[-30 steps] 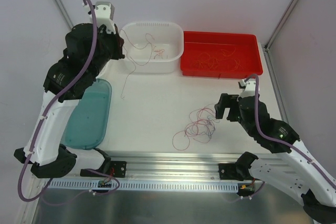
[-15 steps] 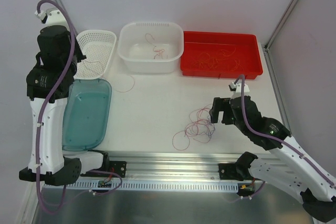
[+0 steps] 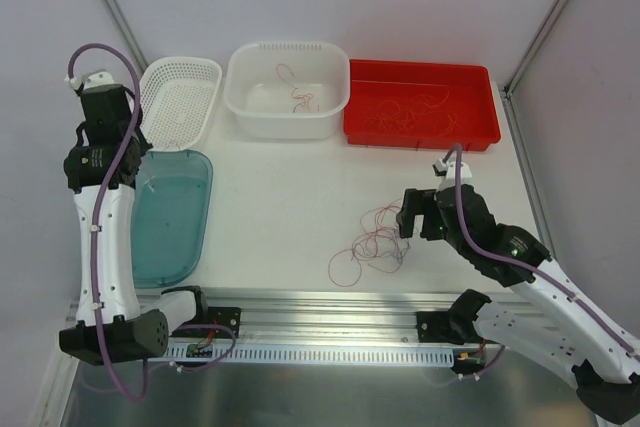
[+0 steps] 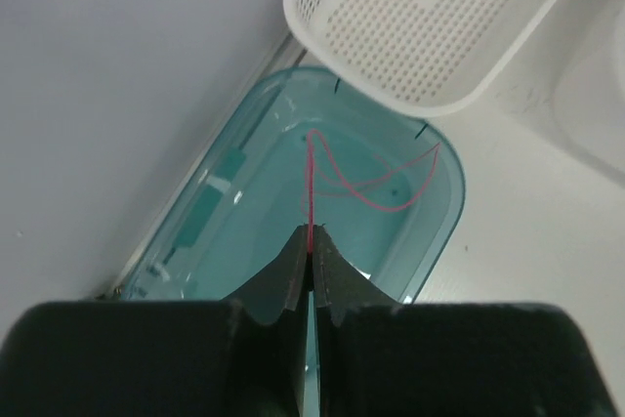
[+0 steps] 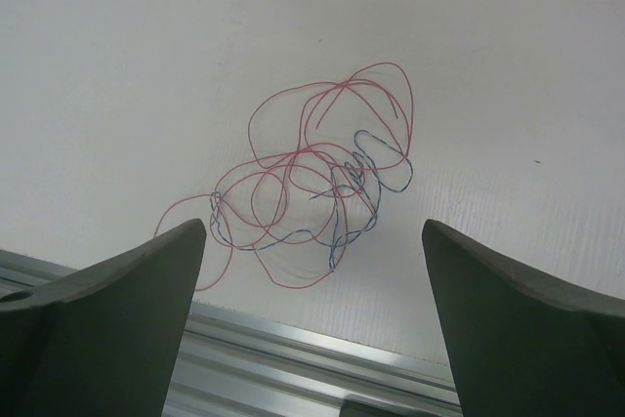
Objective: Untangle the cables
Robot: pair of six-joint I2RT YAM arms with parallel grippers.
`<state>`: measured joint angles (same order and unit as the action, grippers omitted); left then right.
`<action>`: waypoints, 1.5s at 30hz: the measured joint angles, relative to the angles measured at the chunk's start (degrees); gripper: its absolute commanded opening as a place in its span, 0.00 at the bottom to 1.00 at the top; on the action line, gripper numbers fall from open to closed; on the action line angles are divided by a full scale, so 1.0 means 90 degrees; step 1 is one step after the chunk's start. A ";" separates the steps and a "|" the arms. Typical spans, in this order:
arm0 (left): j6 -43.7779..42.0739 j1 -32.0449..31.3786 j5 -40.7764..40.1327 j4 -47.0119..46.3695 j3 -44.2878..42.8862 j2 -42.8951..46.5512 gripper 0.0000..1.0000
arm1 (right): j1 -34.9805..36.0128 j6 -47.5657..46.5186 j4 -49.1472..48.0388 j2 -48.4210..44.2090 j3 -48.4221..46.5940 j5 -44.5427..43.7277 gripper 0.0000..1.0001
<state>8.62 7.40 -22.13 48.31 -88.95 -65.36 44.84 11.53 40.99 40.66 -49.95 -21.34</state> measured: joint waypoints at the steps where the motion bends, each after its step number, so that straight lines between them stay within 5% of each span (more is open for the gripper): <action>1: 0.0049 0.0078 0.0032 -0.0005 0.0250 0.0044 0.00 | 0.0000 0.0000 0.0000 0.0002 0.0019 0.0007 0.98; 12: 0.0889 0.0918 0.0051 -0.0763 0.3653 0.0845 0.13 | 0.0000 0.0000 -0.0075 0.0180 0.0066 0.0194 0.98; 14: 0.1020 0.1003 0.0041 -0.0918 0.3993 0.0981 0.32 | 0.0000 0.0000 -0.0090 0.0194 0.0090 0.0228 0.98; 15: 0.1088 0.1030 0.0039 -0.0976 0.4133 0.1047 0.51 | 0.0000 0.0000 -0.0090 0.0197 0.0097 0.0245 0.98; 22: 0.1345 0.1066 0.0075 -0.1243 0.4274 0.1205 0.99 | 0.0000 -0.0002 -0.0087 0.0287 0.0112 0.0313 0.98; 29: 0.1307 0.1066 0.0274 -0.1265 0.4065 0.1603 0.99 | 0.0000 0.0000 -0.0104 0.0673 0.0124 0.0534 0.98; 36: 0.1241 0.1042 0.1695 -0.1287 0.3755 0.1899 0.99 | 0.0000 0.0107 -0.0226 0.1239 0.0194 0.0537 0.97; 45: 0.1083 -0.0464 0.3361 -0.1304 0.3920 0.2327 0.99 | -0.0867 0.0287 -0.0447 0.1831 0.0639 0.0374 0.84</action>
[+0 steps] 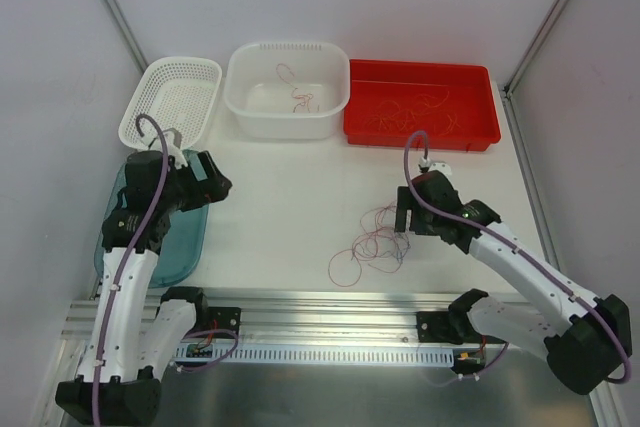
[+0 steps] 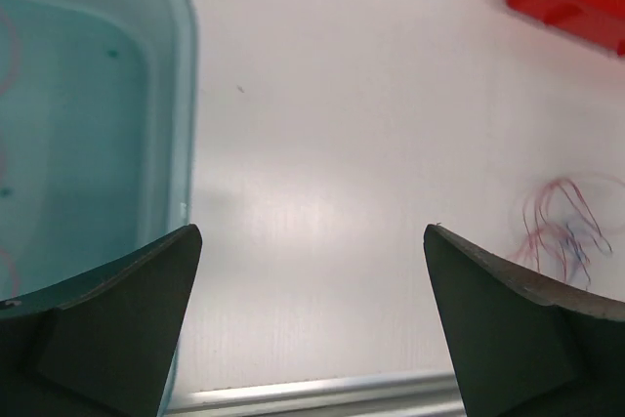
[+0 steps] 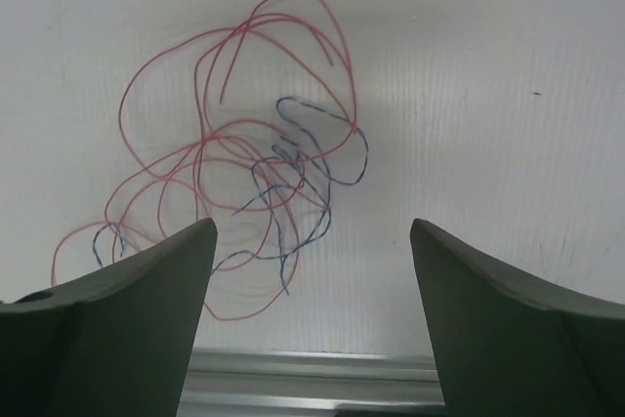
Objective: Untangle the cables
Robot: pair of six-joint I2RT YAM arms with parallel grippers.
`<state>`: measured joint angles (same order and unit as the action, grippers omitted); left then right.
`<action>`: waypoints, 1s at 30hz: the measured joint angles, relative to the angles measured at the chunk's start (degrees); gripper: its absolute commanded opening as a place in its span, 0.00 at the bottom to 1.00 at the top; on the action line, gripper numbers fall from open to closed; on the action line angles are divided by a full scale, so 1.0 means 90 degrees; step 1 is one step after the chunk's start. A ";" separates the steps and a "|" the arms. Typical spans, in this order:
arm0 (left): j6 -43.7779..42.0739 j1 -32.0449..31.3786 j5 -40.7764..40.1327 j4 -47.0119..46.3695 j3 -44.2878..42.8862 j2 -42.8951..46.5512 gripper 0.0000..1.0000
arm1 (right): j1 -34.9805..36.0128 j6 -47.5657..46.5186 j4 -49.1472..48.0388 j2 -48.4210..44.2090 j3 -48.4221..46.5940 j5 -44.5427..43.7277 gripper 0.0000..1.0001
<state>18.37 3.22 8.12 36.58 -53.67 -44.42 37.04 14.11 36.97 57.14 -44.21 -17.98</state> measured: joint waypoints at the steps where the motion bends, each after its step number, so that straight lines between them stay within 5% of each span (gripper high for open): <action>1: 0.0000 -0.0257 0.0158 -0.0012 0.0085 0.0039 0.99 | -0.0202 -0.0007 -0.0092 0.0070 0.0029 0.0061 0.83; 11: 0.0440 -0.1559 0.1064 -0.0100 0.1409 0.0848 0.99 | -0.1367 -0.0313 -0.1304 0.1603 0.0092 0.0636 0.53; 17: 0.0760 -0.1868 0.1258 -0.0151 0.1972 0.1202 0.99 | -0.1452 -0.0612 -0.1800 0.2188 0.0070 0.0736 0.08; 19: 0.0821 -0.1904 0.1265 -0.0172 0.1999 0.1234 0.99 | -0.1452 -0.0738 -0.1824 0.2266 -0.0024 0.0772 0.01; 25: 0.0874 -0.1953 0.1324 -0.0393 0.1999 0.1081 0.98 | -0.1275 -0.1248 -0.1379 0.2055 -0.0920 0.0908 0.01; 30: 0.0874 -0.2028 0.1409 -0.0498 0.1950 0.0826 0.98 | -0.0826 -0.1756 -0.0617 0.1668 -0.2851 0.1268 0.01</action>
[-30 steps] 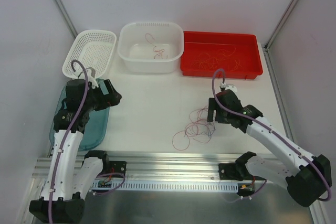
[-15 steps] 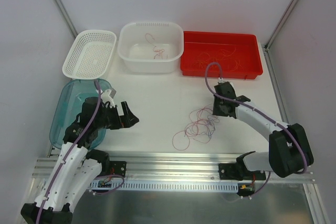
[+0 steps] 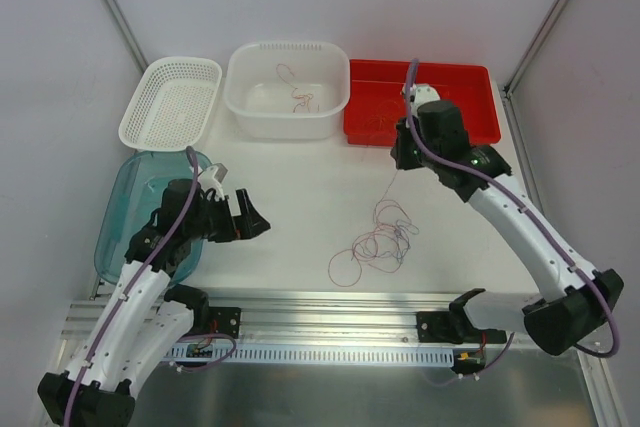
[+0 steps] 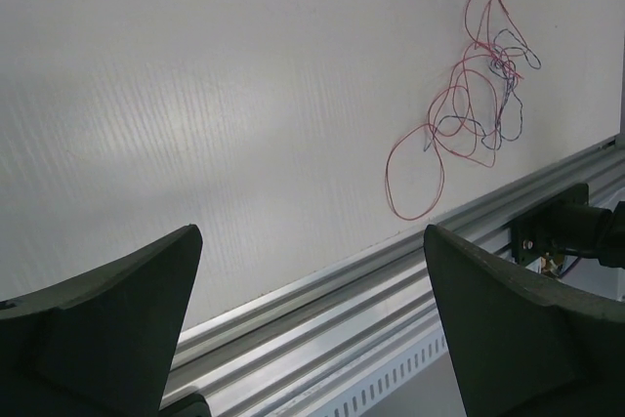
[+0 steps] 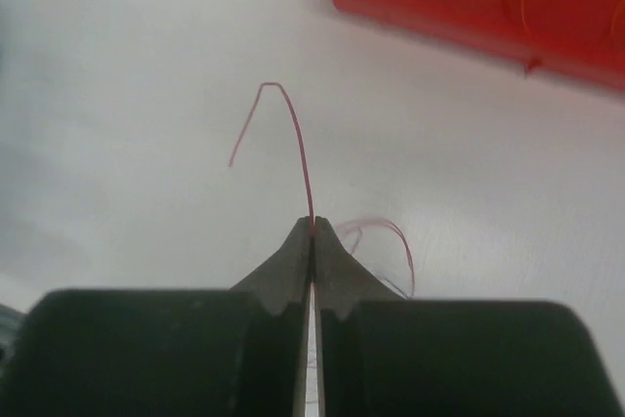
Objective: Untangle the cables
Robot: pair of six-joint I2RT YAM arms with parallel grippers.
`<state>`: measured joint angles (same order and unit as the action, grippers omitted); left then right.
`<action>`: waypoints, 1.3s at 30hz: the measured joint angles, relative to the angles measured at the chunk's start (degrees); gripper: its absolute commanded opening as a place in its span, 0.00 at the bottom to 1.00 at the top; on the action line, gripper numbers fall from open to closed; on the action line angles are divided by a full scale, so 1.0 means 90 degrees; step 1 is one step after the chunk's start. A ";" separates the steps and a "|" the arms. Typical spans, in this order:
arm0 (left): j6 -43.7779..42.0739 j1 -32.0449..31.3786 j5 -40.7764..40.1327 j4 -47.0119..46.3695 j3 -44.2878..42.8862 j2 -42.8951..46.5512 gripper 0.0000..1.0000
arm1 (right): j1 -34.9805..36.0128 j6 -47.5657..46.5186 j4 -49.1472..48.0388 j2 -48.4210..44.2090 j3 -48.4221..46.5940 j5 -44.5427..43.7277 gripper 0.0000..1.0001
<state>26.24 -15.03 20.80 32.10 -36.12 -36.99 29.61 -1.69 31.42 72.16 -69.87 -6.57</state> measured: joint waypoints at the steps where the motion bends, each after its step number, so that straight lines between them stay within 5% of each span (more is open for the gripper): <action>1: 0.0000 -0.0007 0.0007 -0.0007 -0.0041 -0.0049 0.98 | 0.0119 -0.0078 0.0087 -0.0061 -0.0452 0.0095 0.01; 9: 0.0005 -0.0401 0.0036 -0.0138 -0.0942 -0.0352 0.98 | 0.0852 -0.0138 0.0148 -0.0580 -0.2108 0.1064 0.01; 16: 0.0126 -0.1634 -0.0296 -0.0770 -0.1258 -0.0680 0.99 | 0.1314 0.0571 0.0007 -0.0435 -0.1858 0.1307 0.01; 23: 0.0488 -0.3633 -0.1761 -0.1885 -0.1219 -0.1702 0.99 | 0.1598 0.1173 -0.0211 -0.0357 -0.1625 0.1139 0.01; 32: 0.1382 -0.4512 -0.3466 -0.3643 -0.0903 -0.3126 0.95 | 0.1685 0.1688 -0.0588 -0.0780 -0.1149 0.0704 0.01; 39: 0.1977 -0.5047 -0.4116 -0.4549 -0.0974 -0.4369 0.82 | 0.1685 0.1967 -0.0750 -0.1217 -0.0826 0.0483 0.01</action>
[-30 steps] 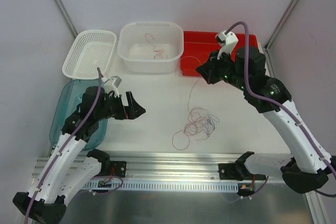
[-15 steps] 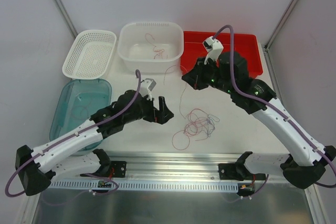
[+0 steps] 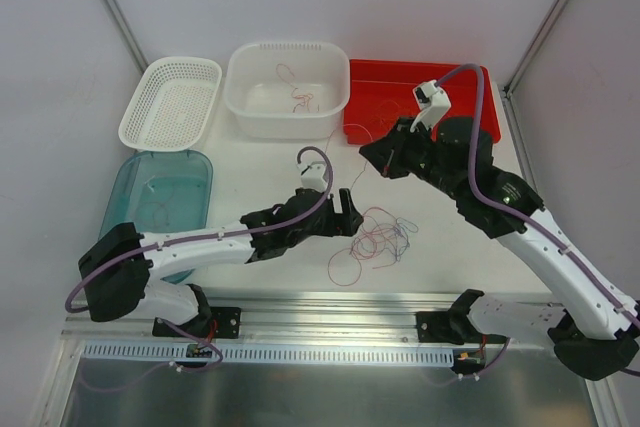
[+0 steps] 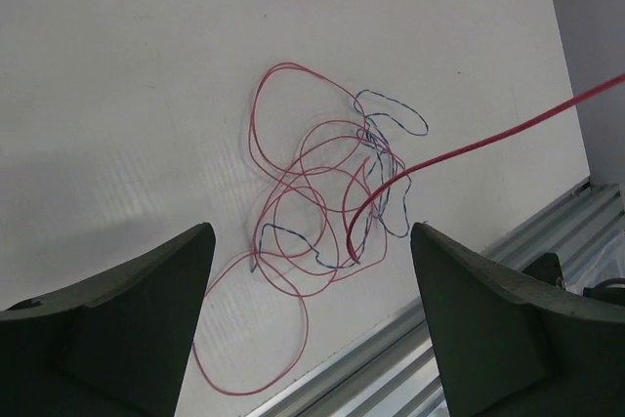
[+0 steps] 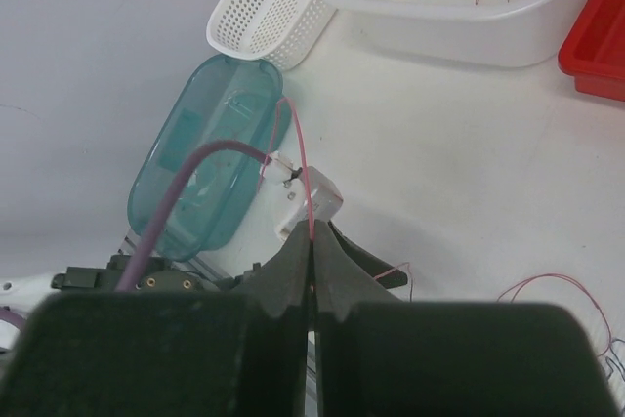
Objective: Untangle the cables
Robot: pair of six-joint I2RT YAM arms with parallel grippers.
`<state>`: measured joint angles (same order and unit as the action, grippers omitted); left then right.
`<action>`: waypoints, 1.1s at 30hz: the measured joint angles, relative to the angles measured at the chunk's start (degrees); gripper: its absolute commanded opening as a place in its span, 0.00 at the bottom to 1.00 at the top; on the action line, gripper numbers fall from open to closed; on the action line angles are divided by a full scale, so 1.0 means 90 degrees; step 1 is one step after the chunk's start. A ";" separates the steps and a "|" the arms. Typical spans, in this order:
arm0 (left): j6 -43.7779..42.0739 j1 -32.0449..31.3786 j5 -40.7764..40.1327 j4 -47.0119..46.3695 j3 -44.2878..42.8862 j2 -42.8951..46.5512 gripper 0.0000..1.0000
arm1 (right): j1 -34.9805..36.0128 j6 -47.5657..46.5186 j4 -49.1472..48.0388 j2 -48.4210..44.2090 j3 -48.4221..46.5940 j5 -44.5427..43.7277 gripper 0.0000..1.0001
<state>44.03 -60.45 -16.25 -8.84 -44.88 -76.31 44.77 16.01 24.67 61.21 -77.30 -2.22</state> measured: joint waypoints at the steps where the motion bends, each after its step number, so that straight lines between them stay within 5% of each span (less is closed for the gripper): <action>1: 0.0068 -0.0085 -0.0083 -0.0087 -0.0005 -0.0131 0.81 | 0.0000 0.0010 -0.0002 -0.0041 0.0017 -0.0032 0.01; 13: 0.0673 -0.0588 -0.0777 -0.0750 -0.0423 -0.1248 0.51 | 0.0000 0.0148 -0.0032 -0.0500 0.0379 -0.0180 0.01; 17: 0.0656 -0.0707 -0.0935 -0.0835 -0.0554 -0.1372 0.05 | 0.0002 0.0175 -0.0024 -0.0663 0.0593 -0.0187 0.01; 21: 0.0602 -0.0746 -0.0964 -0.0877 -0.0554 -0.1365 0.00 | 0.0002 0.0168 0.0063 -0.0804 0.0690 -0.0284 0.02; 23: 0.0602 -0.0746 -0.0969 -0.0814 -0.0554 -0.1316 0.00 | 0.0000 0.0153 0.0165 -0.0862 0.0709 -0.0376 0.10; 27: 0.0415 -0.0746 -0.0991 -0.0340 -0.0556 -0.0894 0.00 | 0.0000 0.0051 0.0483 -0.1027 0.0882 -0.0704 0.45; 30: 0.0146 -0.0743 -0.1098 0.0211 -0.0648 -0.0369 0.00 | -0.0002 -0.0019 0.0784 -0.1236 0.1219 -0.1010 0.62; 33: -0.0206 -0.0685 -0.1122 0.0874 -0.0957 0.0129 0.00 | -0.0029 -0.0068 0.1154 -0.1501 0.1668 -0.1277 0.67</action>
<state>42.17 -66.61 -26.35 -0.97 -53.49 -75.16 44.51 15.40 35.05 47.70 -62.28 -13.72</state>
